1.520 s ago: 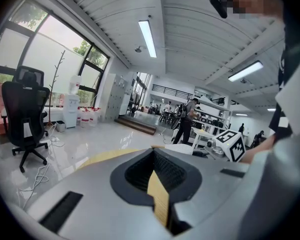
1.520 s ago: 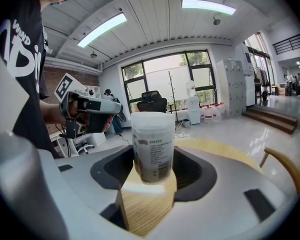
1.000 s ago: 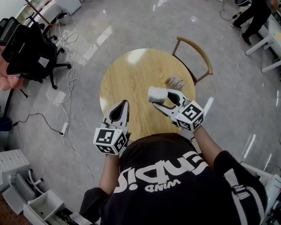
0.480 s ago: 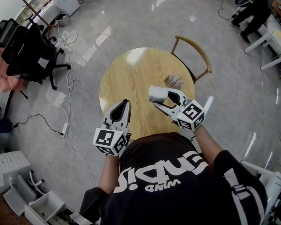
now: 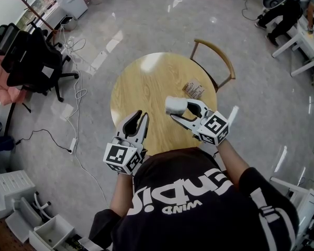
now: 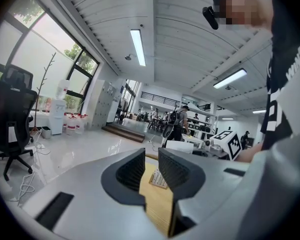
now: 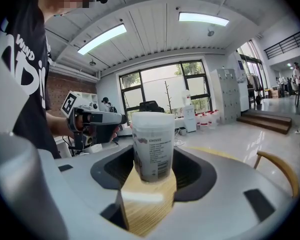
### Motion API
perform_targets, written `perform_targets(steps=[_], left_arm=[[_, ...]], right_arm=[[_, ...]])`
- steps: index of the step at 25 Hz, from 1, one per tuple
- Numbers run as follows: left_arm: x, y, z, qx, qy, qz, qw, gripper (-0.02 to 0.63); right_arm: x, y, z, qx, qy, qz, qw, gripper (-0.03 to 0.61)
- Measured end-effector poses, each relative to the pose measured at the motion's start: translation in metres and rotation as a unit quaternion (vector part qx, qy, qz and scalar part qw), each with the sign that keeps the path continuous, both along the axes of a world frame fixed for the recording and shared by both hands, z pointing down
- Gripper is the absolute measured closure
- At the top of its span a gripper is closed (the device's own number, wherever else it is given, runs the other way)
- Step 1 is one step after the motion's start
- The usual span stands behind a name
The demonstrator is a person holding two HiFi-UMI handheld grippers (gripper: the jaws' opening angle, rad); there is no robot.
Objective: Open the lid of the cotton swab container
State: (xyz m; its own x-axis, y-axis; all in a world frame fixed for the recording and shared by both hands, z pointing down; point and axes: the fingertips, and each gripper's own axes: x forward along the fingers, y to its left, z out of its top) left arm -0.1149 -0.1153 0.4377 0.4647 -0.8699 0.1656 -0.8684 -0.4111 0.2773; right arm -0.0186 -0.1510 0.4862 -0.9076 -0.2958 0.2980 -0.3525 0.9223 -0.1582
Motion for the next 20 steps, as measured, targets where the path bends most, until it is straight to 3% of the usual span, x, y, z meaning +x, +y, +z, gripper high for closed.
perform_targets(steps=[7, 20], left_arm=[[0.011, 0.001, -0.002, 0.007, 0.002, 0.025, 0.9997, 0.416], [0.035, 0.004, -0.009, 0.004, -0.006, 0.126, 0.992, 0.365]], right_arm=[[0.003, 0.004, -0.001, 0.001, -0.001, -0.007, 1.0, 0.344], [-0.001, 0.014, -0.011, 0.005, -0.011, -0.031, 0.999, 0.345]])
